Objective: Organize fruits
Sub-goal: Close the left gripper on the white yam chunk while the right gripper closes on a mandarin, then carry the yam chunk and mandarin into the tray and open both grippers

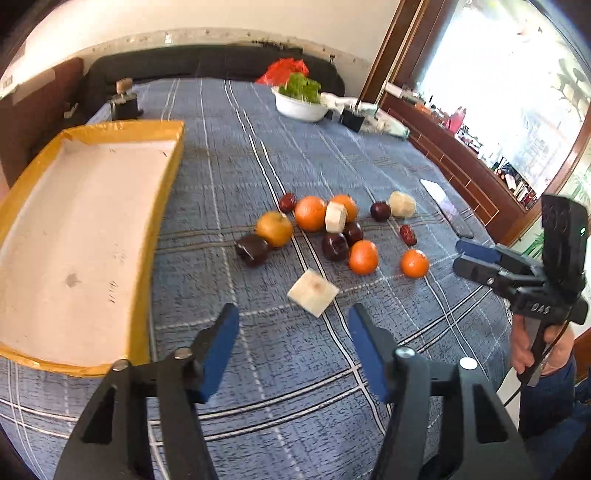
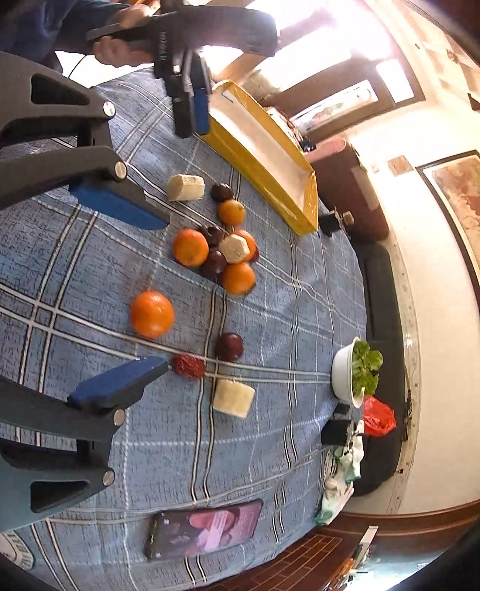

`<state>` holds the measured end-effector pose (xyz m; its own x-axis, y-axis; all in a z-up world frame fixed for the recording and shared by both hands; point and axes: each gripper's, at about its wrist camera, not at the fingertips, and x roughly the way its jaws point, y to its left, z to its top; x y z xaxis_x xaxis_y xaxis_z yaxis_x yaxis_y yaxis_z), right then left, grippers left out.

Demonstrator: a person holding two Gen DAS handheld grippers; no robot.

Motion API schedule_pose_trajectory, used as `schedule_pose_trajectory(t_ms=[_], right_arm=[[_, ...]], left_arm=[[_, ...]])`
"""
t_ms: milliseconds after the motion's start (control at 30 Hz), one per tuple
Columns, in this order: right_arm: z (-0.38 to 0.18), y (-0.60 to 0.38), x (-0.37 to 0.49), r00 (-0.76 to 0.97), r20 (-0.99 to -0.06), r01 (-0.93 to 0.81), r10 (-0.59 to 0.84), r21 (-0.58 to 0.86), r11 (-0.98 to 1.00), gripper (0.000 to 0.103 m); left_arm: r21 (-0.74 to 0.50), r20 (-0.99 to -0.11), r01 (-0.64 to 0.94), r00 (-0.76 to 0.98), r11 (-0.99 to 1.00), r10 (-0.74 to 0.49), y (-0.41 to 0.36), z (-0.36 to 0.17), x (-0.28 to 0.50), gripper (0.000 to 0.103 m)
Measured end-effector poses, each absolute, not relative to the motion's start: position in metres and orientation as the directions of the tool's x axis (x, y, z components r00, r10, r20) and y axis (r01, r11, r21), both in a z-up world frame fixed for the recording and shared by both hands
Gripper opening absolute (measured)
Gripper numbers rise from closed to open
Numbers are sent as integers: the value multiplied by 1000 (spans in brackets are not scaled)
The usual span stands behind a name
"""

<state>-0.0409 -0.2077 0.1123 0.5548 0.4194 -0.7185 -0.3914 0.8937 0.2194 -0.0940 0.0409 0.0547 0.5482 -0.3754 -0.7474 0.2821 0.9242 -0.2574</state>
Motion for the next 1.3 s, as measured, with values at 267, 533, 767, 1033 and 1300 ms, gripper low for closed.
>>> schedule_pose_trajectory(t_ms=[267,533,767,1033,1300], right_arm=[[96,-205,-36,546,-742,-364,389,208,908,60],[83,-190,-27,518,-778,-365,355,175,915,60],[69,-188,-13,477,-810,-336,342,191,922,59],[65,-188,-14,482,-815,-333,321,169,928,41],[67,-190,-16,479,-810,-323,338,196,926,39]], left_arm=[[-185,-780,302,534,935,-326,15,49,-85,52],[-207,-790,304,509,930,-342,7,37,-73,62],[-118,-815,338,504,934,-285,-22,26,-64,63],[-14,-809,328,552,944,-204,-24,20,-66,40],[-83,-791,349,546,933,-275,-17,25,-71,39]])
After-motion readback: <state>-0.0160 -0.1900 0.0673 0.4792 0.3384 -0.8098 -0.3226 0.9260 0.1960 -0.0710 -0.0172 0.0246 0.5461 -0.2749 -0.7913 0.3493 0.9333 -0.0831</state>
